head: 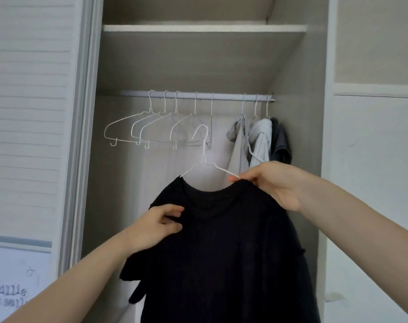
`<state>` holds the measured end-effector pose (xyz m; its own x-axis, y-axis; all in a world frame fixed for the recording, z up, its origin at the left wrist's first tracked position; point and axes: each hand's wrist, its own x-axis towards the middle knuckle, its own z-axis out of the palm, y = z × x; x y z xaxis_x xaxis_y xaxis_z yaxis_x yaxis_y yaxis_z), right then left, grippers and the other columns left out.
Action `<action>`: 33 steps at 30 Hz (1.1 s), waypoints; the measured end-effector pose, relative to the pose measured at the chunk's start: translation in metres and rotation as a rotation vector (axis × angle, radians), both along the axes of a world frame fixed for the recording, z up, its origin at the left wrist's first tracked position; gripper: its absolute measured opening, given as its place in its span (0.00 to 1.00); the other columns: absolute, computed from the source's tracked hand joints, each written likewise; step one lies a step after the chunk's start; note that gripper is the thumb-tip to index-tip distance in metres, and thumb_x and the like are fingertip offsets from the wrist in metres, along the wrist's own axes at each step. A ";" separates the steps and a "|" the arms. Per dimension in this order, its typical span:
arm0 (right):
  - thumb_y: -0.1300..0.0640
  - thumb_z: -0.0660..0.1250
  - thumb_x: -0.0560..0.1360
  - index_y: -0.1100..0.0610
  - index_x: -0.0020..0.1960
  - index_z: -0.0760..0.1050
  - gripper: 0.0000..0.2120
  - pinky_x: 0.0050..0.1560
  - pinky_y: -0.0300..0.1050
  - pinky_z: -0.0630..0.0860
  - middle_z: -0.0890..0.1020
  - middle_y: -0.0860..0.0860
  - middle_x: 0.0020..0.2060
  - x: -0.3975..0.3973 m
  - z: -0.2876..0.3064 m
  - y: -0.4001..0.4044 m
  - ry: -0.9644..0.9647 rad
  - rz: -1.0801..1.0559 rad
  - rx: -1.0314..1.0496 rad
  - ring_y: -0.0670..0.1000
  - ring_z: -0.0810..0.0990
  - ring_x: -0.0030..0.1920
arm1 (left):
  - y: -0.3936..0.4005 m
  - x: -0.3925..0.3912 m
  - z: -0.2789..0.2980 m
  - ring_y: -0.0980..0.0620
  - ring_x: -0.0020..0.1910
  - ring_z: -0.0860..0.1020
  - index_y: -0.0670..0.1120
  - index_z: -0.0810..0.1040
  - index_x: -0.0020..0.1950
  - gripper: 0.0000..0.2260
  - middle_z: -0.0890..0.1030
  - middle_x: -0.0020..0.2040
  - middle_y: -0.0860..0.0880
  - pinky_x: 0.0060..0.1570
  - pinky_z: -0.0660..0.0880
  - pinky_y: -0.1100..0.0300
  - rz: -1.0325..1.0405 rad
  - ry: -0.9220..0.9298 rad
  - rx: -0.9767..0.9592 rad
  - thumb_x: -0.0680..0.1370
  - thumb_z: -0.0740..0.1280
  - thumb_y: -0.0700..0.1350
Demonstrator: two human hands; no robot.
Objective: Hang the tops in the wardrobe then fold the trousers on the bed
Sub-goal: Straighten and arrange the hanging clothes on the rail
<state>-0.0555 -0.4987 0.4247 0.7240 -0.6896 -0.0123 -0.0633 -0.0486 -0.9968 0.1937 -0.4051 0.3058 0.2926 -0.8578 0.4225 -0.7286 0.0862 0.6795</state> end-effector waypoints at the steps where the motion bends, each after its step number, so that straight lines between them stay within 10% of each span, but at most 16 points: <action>1: 0.63 0.59 0.79 0.62 0.60 0.77 0.12 0.34 0.43 0.81 0.82 0.55 0.43 0.002 0.004 0.005 -0.043 -0.042 -0.002 0.52 0.81 0.39 | -0.005 -0.011 0.001 0.60 0.55 0.79 0.57 0.73 0.66 0.19 0.77 0.63 0.55 0.53 0.74 0.71 -0.074 0.018 0.011 0.78 0.70 0.43; 10: 0.65 0.57 0.81 0.63 0.57 0.76 0.11 0.54 0.44 0.72 0.78 0.53 0.47 0.046 0.028 0.014 -0.078 -0.380 -0.363 0.53 0.73 0.53 | -0.018 -0.070 0.025 0.56 0.58 0.80 0.56 0.77 0.63 0.12 0.81 0.61 0.54 0.59 0.77 0.57 -0.470 0.374 -0.035 0.80 0.65 0.53; 17: 0.61 0.61 0.77 0.59 0.52 0.72 0.04 0.34 0.40 0.69 0.72 0.51 0.37 0.084 0.035 -0.024 -0.278 -0.454 -0.405 0.49 0.71 0.35 | -0.024 -0.063 0.041 0.61 0.61 0.77 0.59 0.70 0.70 0.28 0.77 0.65 0.59 0.62 0.73 0.63 -0.459 0.265 -0.091 0.72 0.65 0.67; 21: 0.61 0.54 0.81 0.62 0.65 0.70 0.15 0.36 0.41 0.65 0.73 0.57 0.43 0.114 0.054 -0.042 -0.365 -0.413 -0.290 0.51 0.69 0.38 | -0.049 -0.058 0.048 0.61 0.55 0.79 0.58 0.62 0.74 0.39 0.73 0.62 0.62 0.52 0.76 0.69 -0.307 0.098 -0.168 0.68 0.78 0.54; 24: 0.64 0.53 0.80 0.66 0.68 0.67 0.18 0.32 0.41 0.56 0.71 0.58 0.38 0.133 0.071 -0.066 -0.425 -0.432 -0.328 0.50 0.62 0.33 | -0.078 -0.048 0.050 0.58 0.50 0.80 0.49 0.66 0.74 0.30 0.79 0.58 0.53 0.51 0.76 0.69 -0.078 -0.113 -0.275 0.73 0.72 0.43; 29: 0.65 0.53 0.76 0.59 0.40 0.66 0.07 0.35 0.41 0.61 0.66 0.52 0.34 0.158 0.106 -0.110 -0.394 -0.559 -0.605 0.51 0.63 0.34 | -0.128 -0.012 0.060 0.50 0.45 0.82 0.42 0.79 0.55 0.08 0.83 0.48 0.46 0.44 0.77 0.64 0.058 -0.186 -0.341 0.77 0.64 0.38; 33: 0.63 0.53 0.78 0.57 0.45 0.67 0.06 0.35 0.41 0.62 0.66 0.51 0.34 0.173 0.125 -0.148 -0.297 -0.654 -0.720 0.50 0.65 0.34 | -0.165 0.018 0.068 0.56 0.35 0.77 0.44 0.79 0.44 0.06 0.80 0.39 0.49 0.34 0.69 0.72 0.079 -0.125 -0.335 0.79 0.64 0.37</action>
<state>0.1173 -0.6465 0.5498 0.1085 -0.7243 0.6809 -0.0468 -0.6879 -0.7243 0.2117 -0.5703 0.3736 0.2807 -0.6428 0.7127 -0.8173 0.2292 0.5286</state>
